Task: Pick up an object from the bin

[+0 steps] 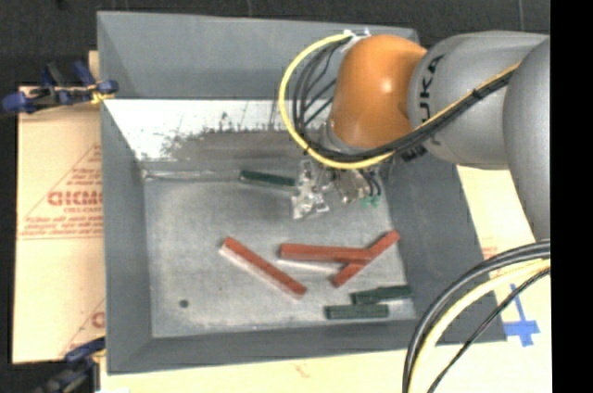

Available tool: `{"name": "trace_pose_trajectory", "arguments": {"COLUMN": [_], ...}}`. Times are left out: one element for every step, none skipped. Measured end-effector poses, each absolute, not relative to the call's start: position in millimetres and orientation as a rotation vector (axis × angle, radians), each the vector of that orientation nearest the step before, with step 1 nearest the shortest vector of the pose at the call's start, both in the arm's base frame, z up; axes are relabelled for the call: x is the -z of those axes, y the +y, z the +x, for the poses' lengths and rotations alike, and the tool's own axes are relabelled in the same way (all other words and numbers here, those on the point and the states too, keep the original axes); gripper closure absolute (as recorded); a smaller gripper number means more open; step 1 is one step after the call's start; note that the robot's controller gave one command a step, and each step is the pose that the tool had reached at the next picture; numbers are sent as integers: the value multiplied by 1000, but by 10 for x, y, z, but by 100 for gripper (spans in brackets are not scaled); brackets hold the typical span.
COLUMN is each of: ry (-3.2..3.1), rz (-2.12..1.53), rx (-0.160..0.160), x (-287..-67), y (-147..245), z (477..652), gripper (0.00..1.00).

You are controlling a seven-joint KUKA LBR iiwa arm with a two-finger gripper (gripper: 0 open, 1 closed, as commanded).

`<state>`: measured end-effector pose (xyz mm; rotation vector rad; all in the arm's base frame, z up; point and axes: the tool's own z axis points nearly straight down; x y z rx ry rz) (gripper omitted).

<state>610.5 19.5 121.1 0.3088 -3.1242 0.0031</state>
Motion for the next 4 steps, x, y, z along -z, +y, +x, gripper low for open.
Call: {"name": "trace_pose_trajectory", "arguments": {"ry": [-3137,-3137,-3152,-3172], "rz": [257,257,-248,-246], "rx": [3,3,2,9], "x": [-1395,-1397,-888,-855], "y": [263,263,456,477], "z": [6356,6357,5598,5624], "gripper": [0,0,100,0]}}
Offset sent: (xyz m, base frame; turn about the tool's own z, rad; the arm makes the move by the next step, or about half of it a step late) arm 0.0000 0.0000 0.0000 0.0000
